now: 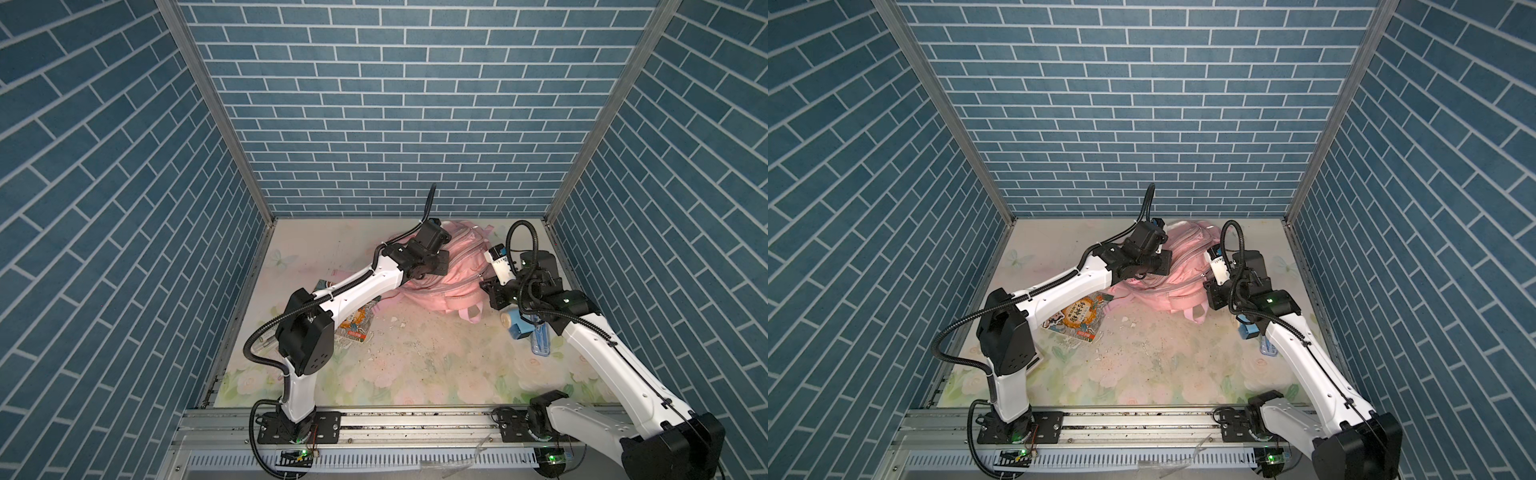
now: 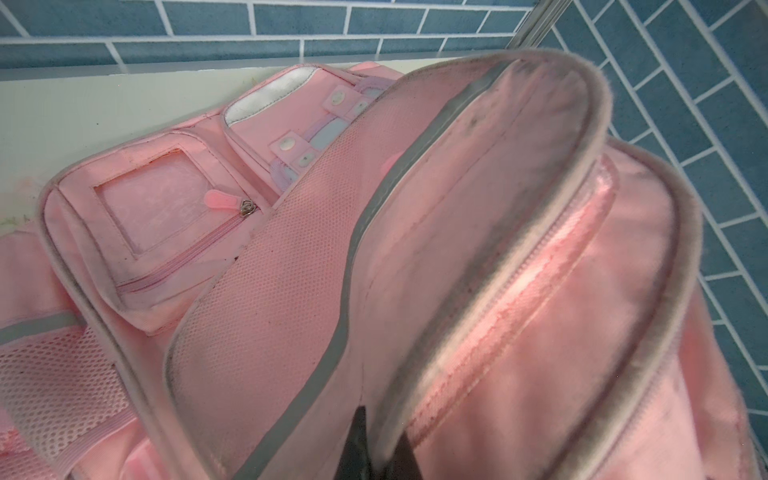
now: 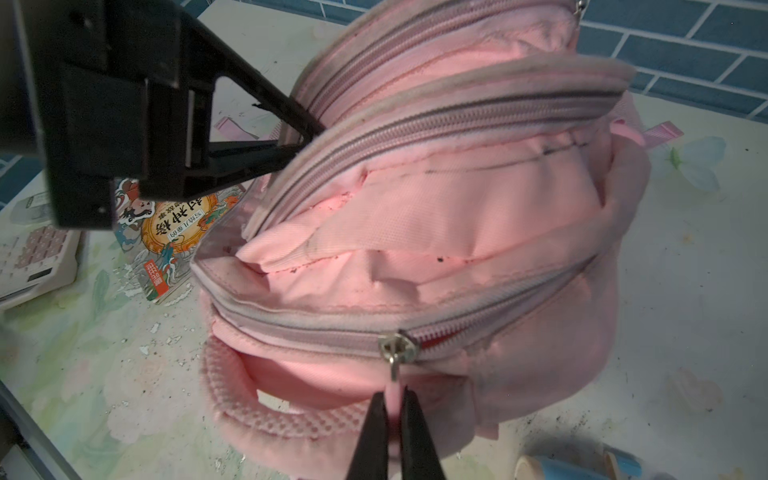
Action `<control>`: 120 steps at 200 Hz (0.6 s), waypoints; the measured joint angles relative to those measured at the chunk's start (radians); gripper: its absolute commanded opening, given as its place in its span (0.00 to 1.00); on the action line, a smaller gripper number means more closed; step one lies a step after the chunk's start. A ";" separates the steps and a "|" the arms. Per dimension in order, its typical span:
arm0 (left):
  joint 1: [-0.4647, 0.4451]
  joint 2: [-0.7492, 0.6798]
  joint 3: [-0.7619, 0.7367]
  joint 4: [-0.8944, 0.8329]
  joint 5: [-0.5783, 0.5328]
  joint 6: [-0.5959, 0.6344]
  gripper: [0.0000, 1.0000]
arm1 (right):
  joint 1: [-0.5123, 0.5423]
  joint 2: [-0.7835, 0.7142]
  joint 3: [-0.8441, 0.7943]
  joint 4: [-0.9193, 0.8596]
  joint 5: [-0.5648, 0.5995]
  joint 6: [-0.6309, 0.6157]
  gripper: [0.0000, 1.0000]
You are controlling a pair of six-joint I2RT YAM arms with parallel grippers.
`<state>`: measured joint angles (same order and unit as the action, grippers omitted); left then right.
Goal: Pack the student bag
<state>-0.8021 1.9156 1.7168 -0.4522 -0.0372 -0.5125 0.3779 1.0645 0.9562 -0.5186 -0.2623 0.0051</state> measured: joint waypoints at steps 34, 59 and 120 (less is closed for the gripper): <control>-0.005 0.011 0.006 0.002 -0.027 -0.024 0.00 | 0.042 0.014 0.000 -0.005 -0.007 0.076 0.00; -0.005 0.021 0.030 -0.008 -0.027 -0.043 0.00 | 0.083 0.016 -0.023 0.024 -0.012 0.118 0.00; -0.001 0.033 0.072 -0.037 0.044 -0.103 0.00 | -0.014 0.053 -0.040 0.048 -0.031 0.102 0.00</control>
<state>-0.8028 1.9488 1.7893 -0.4896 0.0071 -0.6155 0.3637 1.1179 0.9157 -0.4706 -0.2928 0.1070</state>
